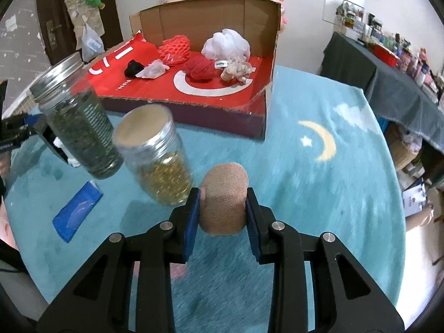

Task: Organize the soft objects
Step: 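Lift the plush toy and beige sponge toward the box with both tools, then carry the plush toy and beige sponge over the box with both tools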

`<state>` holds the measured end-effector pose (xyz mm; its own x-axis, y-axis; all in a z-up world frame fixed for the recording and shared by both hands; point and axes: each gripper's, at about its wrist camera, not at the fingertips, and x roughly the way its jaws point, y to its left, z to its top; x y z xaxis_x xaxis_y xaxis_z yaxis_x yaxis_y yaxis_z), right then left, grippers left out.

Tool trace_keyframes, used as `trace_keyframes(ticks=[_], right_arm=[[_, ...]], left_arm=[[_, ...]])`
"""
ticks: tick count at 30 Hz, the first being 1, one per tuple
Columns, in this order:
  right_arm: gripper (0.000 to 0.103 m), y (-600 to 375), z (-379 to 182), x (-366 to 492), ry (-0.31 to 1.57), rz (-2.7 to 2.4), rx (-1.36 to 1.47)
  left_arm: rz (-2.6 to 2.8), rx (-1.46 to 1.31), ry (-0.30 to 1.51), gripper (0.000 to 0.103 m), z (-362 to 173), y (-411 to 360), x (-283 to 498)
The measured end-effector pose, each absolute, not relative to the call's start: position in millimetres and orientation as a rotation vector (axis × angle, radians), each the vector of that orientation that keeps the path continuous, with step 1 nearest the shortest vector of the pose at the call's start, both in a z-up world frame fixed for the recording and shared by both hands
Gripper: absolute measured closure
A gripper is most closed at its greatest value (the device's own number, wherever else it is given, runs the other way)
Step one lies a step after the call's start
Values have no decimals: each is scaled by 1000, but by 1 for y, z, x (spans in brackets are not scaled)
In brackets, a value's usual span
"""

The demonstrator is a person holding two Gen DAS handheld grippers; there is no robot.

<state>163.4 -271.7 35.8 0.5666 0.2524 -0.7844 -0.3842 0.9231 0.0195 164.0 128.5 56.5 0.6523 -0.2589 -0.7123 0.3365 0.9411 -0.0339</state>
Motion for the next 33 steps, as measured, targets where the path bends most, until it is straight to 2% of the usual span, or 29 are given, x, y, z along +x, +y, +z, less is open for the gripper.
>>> trace_keyframes(ticks=[18,33], right_arm=[[73,-255,78,211,836,520,-196],[73,-220,76,280,919,572,-191]], left_arm=[[-485,168,751,55,97,94,206],[-434,147,952,55,78,61,282]])
